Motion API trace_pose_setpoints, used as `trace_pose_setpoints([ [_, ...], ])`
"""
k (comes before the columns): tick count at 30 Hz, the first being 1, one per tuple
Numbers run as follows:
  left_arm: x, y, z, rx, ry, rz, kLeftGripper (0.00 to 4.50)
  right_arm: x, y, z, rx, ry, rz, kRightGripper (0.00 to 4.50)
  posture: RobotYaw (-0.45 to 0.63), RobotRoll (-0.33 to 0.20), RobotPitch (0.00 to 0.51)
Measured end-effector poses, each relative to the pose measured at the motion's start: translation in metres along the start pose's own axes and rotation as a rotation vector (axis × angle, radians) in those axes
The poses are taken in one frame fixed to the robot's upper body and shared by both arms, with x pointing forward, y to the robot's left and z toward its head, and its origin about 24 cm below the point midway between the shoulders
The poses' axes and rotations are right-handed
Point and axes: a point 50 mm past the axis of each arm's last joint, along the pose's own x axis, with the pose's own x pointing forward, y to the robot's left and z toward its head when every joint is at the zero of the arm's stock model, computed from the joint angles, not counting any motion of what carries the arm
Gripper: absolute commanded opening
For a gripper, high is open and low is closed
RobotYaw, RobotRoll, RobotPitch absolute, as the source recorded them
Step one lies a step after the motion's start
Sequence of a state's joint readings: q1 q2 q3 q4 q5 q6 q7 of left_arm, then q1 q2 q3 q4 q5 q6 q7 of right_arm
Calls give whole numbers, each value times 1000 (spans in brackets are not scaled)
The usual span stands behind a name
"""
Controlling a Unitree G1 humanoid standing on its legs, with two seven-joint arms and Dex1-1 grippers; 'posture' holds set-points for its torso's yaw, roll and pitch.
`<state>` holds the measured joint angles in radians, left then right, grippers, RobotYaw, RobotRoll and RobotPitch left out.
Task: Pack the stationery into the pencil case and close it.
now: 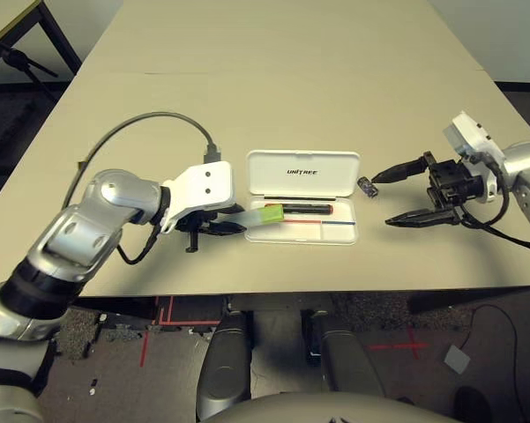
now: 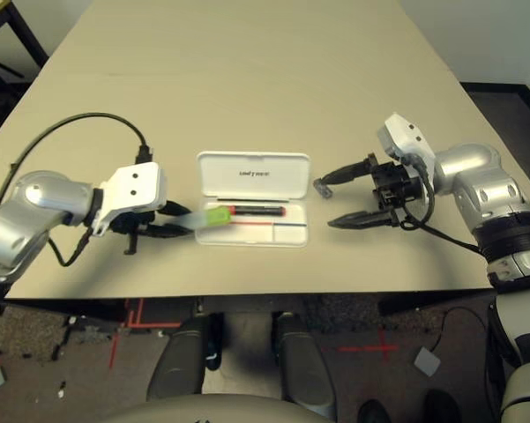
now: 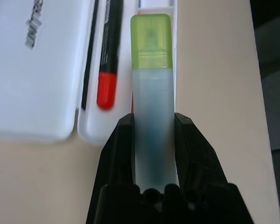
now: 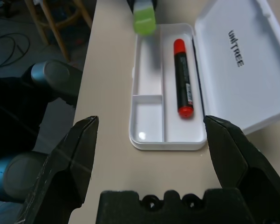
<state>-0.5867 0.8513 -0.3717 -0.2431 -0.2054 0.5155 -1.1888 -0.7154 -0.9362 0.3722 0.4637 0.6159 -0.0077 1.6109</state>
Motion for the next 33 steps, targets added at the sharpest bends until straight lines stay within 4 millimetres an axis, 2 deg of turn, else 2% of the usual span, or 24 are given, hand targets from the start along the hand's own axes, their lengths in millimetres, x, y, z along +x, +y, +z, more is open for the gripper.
trace_pose_setpoints([
  [6, 22, 3, 4, 39, -11, -80, 1087, 6, 3, 9, -53, -21, 23, 4500, 68, 0, 178],
  [13, 36, 6, 4, 27, -25, -110, 1087, 10, 4, 13, -79, -28, 29, 4500, 58, 0, 184],
  [30, 45, 12, 3, 54, -4, -113, 1087, 18, 6, 16, -80, -54, 42, 4500, 44, 0, 184],
  [33, 45, 12, 2, 59, 4, -113, 1888, 18, 5, 16, -78, -57, 36, 4500, 48, 0, 184],
])
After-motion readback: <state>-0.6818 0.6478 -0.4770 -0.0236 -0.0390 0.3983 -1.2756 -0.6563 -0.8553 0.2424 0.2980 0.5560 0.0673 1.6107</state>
